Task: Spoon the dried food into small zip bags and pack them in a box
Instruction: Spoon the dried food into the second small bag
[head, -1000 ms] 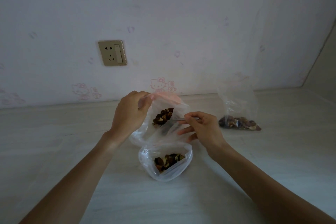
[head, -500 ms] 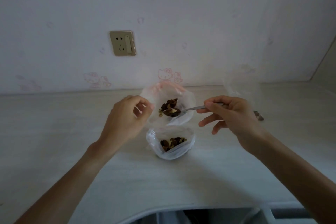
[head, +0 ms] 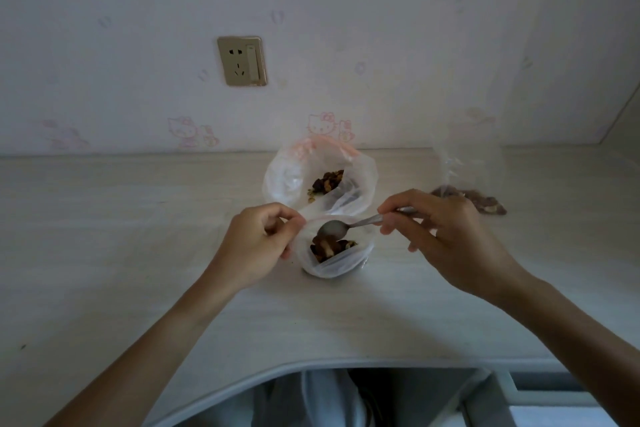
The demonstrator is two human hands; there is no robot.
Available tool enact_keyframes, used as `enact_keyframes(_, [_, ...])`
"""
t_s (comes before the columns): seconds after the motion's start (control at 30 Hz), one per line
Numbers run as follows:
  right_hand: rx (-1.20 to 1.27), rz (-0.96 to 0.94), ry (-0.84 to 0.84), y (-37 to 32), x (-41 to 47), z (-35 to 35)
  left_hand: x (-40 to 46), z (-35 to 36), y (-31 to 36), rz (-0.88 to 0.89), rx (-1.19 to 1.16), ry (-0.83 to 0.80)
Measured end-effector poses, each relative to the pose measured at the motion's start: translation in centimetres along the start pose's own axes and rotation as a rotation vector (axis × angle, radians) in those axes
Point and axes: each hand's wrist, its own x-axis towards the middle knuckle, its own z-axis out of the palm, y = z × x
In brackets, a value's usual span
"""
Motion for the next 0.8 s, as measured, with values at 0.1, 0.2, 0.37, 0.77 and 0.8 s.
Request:
enact_keyframes(0.1, [-0.216,-0.219,-0.003,0.0,-0.1,-0.3,-0.1,0.2,-0.5,-0.01,-0.038,0.017])
enact_keyframes(0.2, [-0.148,-0.256,0.036,0.7,-0.1,-0.6,-0.3,0.4,-0.8,0.003,-0.09,0.023])
enact_keyframes(0.37, [0.422,0.151,0.228,2.1,1.2,0.6,-0.3,0.8,-1.4,0.008,-0.125,0.027])
enact_keyframes(0.77, [0.529,0.758,0.254,4.7,5.5,5.8,-0.6,0.8,-1.8,-0.053,-0.179,0.004])
enact_keyframes(0.8, [0.497,0.771,0.235,4.9,5.7,6.0,-0.6,0.7,-1.7,-0.07,-0.184,0.008])
